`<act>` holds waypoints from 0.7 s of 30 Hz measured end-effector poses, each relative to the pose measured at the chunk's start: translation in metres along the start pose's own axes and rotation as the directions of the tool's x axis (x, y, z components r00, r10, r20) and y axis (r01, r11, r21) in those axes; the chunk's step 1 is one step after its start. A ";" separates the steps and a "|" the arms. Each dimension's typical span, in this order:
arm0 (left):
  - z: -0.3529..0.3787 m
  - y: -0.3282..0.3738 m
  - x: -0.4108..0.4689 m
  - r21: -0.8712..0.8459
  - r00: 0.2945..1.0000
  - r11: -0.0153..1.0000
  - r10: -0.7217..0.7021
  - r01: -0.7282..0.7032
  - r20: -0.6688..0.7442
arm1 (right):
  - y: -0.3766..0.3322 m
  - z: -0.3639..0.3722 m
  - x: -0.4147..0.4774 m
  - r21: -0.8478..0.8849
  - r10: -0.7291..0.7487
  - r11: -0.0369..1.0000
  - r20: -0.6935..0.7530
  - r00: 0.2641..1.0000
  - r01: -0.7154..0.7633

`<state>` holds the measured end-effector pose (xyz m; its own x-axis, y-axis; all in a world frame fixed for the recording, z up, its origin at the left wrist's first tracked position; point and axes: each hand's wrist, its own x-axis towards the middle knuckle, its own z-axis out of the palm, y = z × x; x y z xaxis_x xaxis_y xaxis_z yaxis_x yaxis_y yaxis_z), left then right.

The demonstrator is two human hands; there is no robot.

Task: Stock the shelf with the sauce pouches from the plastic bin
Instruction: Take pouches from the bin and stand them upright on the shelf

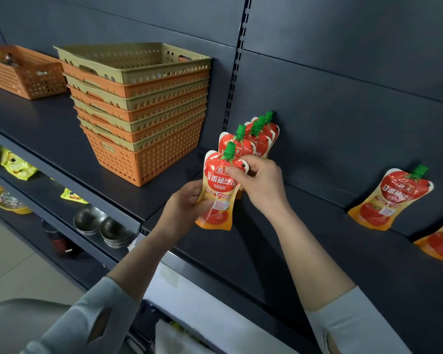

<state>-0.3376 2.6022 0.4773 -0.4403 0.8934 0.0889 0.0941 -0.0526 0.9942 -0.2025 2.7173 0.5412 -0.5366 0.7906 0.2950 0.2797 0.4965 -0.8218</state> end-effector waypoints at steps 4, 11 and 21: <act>0.002 -0.030 0.011 0.364 0.994 0.930 0.088 -0.057 -0.069 | 0.010 0.005 0.007 -0.079 0.019 0.996 -0.124 0.992 -0.029; 0.020 -0.040 0.020 0.496 0.989 0.868 0.102 -0.036 -0.106 | 0.007 0.007 0.015 -0.224 -0.009 0.974 -0.148 0.989 -0.025; 0.019 -0.043 0.020 0.479 0.988 0.877 0.107 -0.042 -0.110 | 0.010 0.004 0.007 -0.271 -0.033 0.963 -0.080 0.996 0.010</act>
<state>-0.3336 2.6306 0.4350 -0.5234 0.8280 0.2011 0.5289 0.1306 0.8386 -0.2071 2.7265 0.5334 -0.4805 0.7999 0.3596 0.4796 0.5830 -0.6559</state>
